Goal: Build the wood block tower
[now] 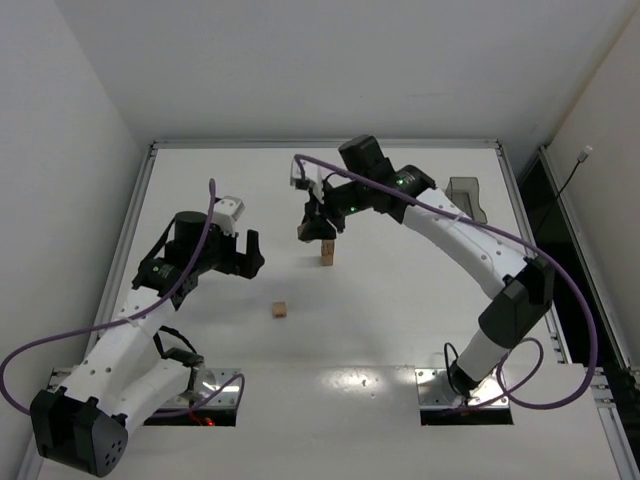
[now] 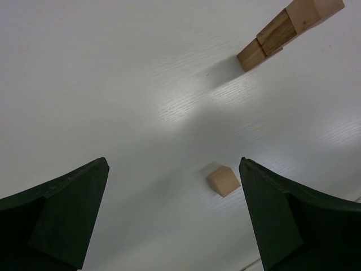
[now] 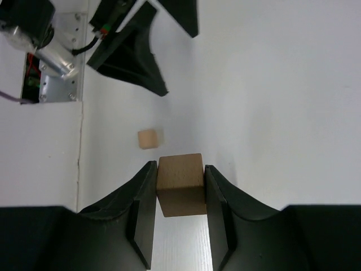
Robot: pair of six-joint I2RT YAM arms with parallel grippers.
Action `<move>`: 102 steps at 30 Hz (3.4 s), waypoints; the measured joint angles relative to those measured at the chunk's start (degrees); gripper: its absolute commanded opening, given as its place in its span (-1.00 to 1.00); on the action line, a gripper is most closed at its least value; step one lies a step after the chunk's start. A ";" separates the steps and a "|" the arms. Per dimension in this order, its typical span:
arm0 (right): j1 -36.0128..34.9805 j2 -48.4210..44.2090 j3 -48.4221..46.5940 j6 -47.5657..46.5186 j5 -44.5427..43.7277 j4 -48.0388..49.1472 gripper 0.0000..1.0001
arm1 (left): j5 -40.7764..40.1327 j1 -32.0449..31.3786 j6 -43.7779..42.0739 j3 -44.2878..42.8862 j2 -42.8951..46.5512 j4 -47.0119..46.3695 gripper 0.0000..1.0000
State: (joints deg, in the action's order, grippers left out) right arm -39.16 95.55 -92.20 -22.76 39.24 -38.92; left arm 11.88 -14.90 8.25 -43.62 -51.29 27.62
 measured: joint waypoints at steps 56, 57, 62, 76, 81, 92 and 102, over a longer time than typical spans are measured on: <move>2.86 26.53 -36.28 -23.98 -21.27 -38.23 -1.00 | 5.16 1.51 1.22 -1.64 -9.33 -1.05 0.99; 2.62 27.26 -36.39 -23.89 -21.53 -38.29 -1.00 | 5.18 1.51 1.22 -1.64 -9.33 -1.05 0.99; 1.70 29.97 -36.72 -23.43 -23.34 -38.29 -1.00 | 5.31 1.51 1.22 -1.64 -9.27 -1.01 0.99; 0.04 30.16 -37.86 -22.08 -25.99 -38.32 -1.00 | 5.40 2.12 0.96 -1.64 -8.20 -0.90 0.99; -0.17 30.16 -37.92 -21.77 -27.17 -38.32 -1.00 | 5.40 2.14 0.81 -1.64 -8.20 -0.72 0.99; -0.72 31.04 -38.97 -21.70 -27.67 -38.32 -1.00 | 5.40 2.14 0.81 -1.64 -8.20 -0.74 0.99; -1.11 31.06 -38.99 -21.57 -27.78 -38.32 -0.99 | 5.40 2.14 0.81 -1.64 -8.20 -0.74 0.99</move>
State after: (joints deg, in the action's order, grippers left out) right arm -40.27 126.61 -131.20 -44.34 11.46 -77.23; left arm 17.28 -12.75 9.06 -45.25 -59.48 26.87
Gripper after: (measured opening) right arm 0.310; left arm 0.995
